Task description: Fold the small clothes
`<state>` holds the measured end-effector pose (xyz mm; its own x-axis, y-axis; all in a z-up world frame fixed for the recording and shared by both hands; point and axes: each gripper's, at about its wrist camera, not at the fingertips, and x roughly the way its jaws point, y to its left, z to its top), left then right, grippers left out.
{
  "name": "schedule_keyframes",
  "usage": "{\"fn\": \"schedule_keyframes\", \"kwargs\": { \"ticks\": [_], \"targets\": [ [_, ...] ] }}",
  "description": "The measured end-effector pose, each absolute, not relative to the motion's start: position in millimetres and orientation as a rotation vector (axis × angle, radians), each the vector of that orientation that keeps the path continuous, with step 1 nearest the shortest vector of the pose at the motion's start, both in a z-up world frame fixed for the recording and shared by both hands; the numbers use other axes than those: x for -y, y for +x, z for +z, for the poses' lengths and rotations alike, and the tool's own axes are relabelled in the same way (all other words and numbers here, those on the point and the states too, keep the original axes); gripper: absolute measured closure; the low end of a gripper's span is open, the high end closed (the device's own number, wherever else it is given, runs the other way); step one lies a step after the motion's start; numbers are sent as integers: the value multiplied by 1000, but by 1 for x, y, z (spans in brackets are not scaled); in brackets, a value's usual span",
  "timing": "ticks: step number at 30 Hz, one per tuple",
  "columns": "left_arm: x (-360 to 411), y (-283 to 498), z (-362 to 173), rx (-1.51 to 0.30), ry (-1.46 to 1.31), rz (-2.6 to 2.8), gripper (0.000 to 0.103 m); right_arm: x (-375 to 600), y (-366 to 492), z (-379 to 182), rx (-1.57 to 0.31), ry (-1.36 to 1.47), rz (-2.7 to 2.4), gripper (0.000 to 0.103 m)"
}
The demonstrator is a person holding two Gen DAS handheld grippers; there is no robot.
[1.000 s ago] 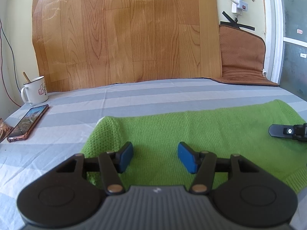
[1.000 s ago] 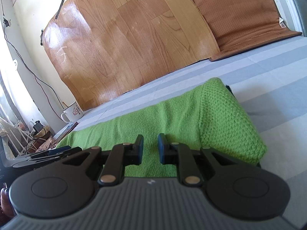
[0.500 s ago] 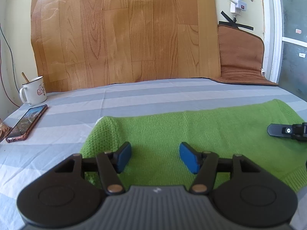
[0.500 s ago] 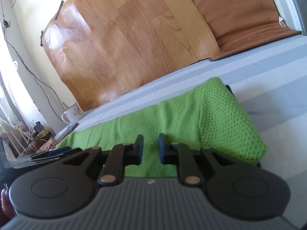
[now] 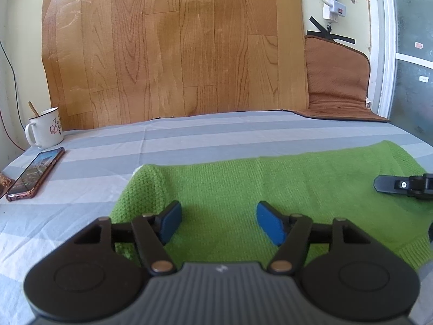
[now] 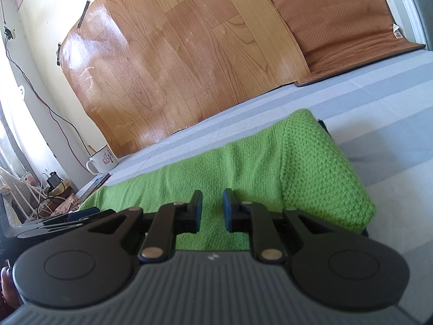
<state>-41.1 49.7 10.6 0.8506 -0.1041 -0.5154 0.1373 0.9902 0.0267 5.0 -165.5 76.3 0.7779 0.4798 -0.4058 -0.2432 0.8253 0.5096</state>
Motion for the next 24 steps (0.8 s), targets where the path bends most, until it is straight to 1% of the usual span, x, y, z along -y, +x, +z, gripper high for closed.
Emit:
{"fn": "schedule_keyframes", "kwargs": {
  "ticks": [2,3,4,6,8,10,19,24],
  "targets": [
    [-50,-41,11,-540,64,-133,27,165,5,76,-553,453,406,84],
    [-50,-41,11,-543,65,-136,18,166,5,76,-553,453,406,84],
    [-50,-40,11,-547,66,-143,14,165,5,76,-553,453,406,84],
    [-50,-39,11,-551,71,-147,13,166,5,76,-553,453,406,84],
    [-49,-39,11,-555,80,-152,9,165,5,76,-553,453,406,84],
    [-47,-38,11,-560,90,-144,0,165,5,76,-553,455,406,84],
    [-48,-39,9,-601,77,-98,0,166,5,77,-553,461,406,84],
    [-50,-42,12,-633,24,-85,0,166,5,77,-553,462,406,84]
  ]
}}
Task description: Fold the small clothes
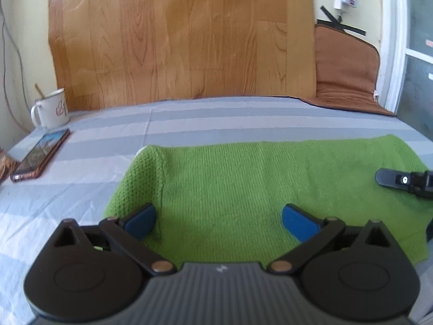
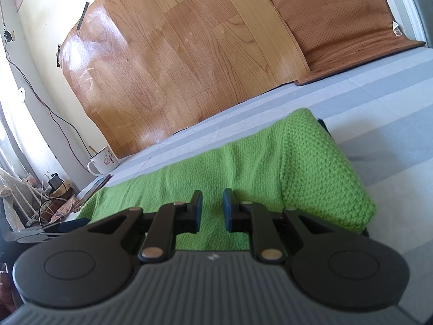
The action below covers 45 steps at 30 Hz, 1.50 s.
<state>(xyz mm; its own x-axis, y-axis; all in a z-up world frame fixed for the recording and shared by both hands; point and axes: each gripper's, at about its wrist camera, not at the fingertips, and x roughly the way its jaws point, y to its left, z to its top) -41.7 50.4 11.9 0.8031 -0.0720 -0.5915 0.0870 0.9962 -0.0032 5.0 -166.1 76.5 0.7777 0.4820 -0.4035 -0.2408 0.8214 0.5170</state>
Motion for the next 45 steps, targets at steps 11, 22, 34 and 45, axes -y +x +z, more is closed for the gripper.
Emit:
{"fn": "schedule_keyframes", "kwargs": {
  "ticks": [11,22,34,45],
  "targets": [
    [-46,-36,11,-714,55,-56,0,167,5,76,-553,463,406,84],
    [-43,-36,11,-727,87,-52,0,167,5,76,-553,463,407,84],
    [-47,-41,28,-686,81,-43,0,167,5,77,-554,466,407,84],
    [-51,-35,9,-714,91,-32,0,167,5,77,-556,464,405,84]
  ]
}}
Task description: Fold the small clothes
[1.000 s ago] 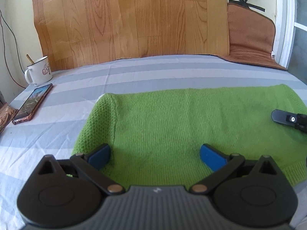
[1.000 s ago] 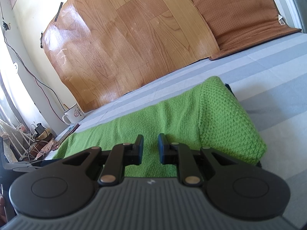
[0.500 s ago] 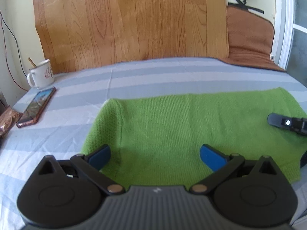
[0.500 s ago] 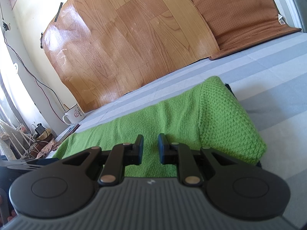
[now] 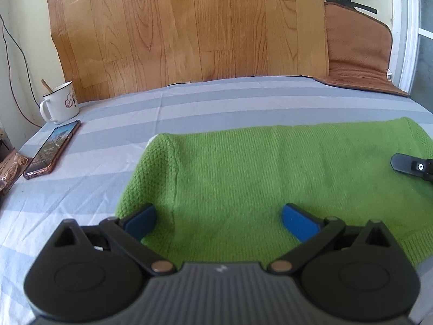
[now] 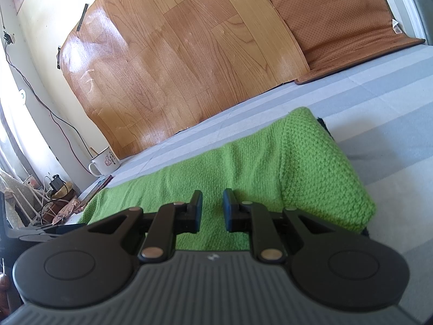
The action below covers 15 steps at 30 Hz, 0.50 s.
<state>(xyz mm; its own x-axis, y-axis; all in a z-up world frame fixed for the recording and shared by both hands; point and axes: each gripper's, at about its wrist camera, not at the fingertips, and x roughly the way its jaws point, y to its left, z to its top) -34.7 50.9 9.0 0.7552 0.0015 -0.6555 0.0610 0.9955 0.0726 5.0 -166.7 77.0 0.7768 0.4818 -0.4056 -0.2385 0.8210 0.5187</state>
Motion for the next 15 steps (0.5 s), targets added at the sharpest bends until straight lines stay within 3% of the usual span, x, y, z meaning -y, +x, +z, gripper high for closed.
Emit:
{"fn": "schedule_keyframes", "kwargs": {
  "ticks": [2,10,15],
  "targets": [
    [-53,-36,13,-718,80,-40,0,165,3,82,-562,449,393,83],
    [-64,-52,54,-599,-11,-167,0,226,-43,107,-423,523,227,42],
    [-49,-35,56,-642,-56,-316,0,256,-46,85,-560,611,136,39]
  ]
}}
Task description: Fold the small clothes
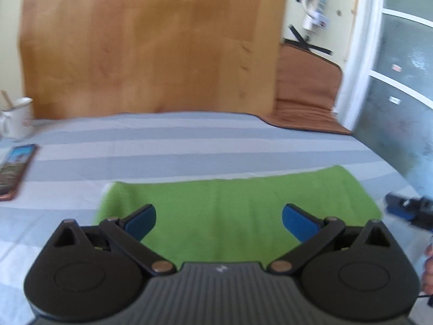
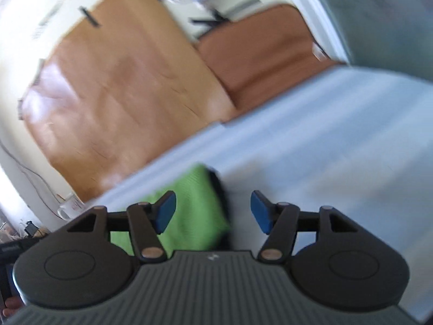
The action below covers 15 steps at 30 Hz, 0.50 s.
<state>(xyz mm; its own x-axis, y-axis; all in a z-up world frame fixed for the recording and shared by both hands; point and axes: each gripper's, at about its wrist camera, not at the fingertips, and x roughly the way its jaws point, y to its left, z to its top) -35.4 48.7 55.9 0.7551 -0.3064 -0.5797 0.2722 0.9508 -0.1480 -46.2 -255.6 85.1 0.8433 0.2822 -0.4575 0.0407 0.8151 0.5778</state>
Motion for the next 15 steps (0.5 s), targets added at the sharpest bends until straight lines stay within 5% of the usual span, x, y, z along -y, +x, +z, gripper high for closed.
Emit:
{"fn": "schedule_keyframes", "kwargs": {
  "ticks": [5,10,15],
  "targets": [
    [-40,-13,46,-690,-81,-391,1,250,-39,74,-651,678,183,41],
    [-39,7,27,-805,-115,-408,38,227,-20,77,-693,628,222,45],
    [-23,5,20,-767,7,-351,44,213,-7,77,-740,599,241,74]
  ]
}}
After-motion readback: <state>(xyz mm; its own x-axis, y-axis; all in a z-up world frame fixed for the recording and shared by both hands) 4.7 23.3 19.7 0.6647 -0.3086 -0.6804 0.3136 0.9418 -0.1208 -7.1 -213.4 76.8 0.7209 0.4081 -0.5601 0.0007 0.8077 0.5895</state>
